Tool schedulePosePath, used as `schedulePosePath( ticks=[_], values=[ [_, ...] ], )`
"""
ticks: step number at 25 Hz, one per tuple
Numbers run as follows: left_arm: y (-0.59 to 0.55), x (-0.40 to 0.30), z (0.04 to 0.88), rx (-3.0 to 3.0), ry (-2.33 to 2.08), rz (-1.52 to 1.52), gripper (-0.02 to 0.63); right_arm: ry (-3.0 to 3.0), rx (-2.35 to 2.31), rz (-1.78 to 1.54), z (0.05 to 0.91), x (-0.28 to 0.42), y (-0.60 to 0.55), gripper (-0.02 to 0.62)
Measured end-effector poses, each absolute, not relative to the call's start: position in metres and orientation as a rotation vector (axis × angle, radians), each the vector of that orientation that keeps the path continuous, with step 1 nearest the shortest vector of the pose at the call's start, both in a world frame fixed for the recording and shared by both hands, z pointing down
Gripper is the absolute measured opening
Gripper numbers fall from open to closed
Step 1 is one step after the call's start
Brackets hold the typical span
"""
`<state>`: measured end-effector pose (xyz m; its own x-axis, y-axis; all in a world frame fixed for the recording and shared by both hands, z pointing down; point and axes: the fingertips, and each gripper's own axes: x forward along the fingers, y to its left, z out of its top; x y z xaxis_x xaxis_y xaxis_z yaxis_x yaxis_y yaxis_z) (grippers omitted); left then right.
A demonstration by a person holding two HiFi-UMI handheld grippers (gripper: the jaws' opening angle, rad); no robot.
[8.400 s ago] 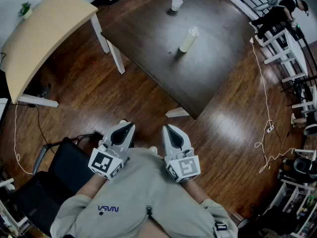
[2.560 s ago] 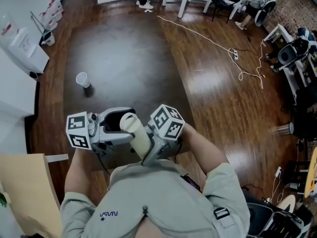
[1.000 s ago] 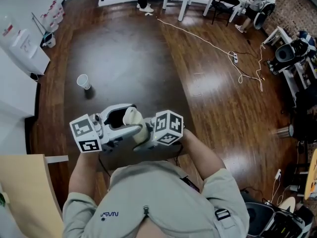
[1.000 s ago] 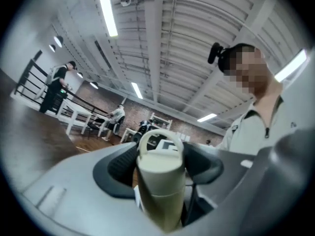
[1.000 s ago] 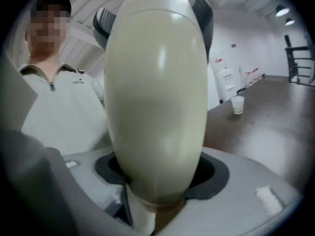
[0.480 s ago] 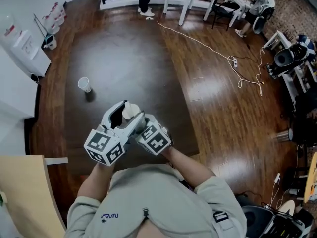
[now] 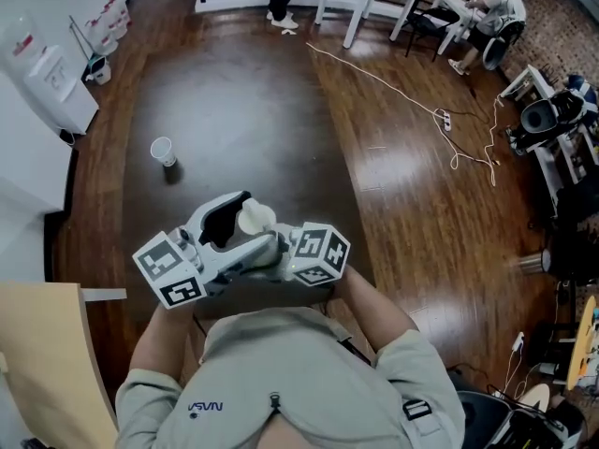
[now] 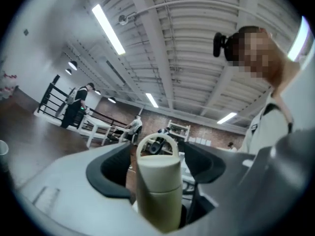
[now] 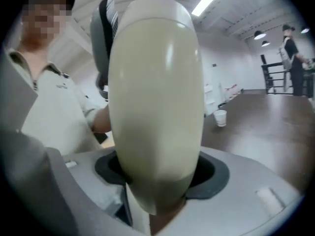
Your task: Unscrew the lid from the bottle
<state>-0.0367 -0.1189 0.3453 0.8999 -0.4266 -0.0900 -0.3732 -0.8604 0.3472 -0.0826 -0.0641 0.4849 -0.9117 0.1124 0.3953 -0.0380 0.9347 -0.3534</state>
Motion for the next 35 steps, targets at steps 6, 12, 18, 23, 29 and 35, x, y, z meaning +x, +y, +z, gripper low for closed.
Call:
schedulePosePath(
  ticks=[6,12,18,23,29,35],
  values=[
    [-0.102,-0.051,0.315,2.68,-0.187,-0.393,0.357,-2.674,-0.767,0.632,0.428,-0.073,0.004,0.302],
    [-0.07,-0.042,0.306,2.716,0.188,-0.347,0.385,-2.569,-1.122,0.707,0.397,-0.061,0.037,0.302],
    [-0.057,-0.028,0.31,2.739,0.29,-0.279,0.371,-2.468,-1.15,0.671,0.409,-0.06,0.049,0.302],
    [-0.061,-0.028,0.313,2.75,0.25,-0.267,0.299,-2.504,-1.059,0.65,0.417,-0.064,0.038,0.302],
    [-0.083,-0.029,0.319,2.828,0.04,-0.201,0.311,-2.591,-0.751,0.554,0.435,-0.079,0.002,0.302],
    [-0.104,-0.023,0.331,2.997,-0.361,-0.049,0.311,-2.665,-0.236,0.408,0.463,-0.089,-0.053,0.302]
  ],
)
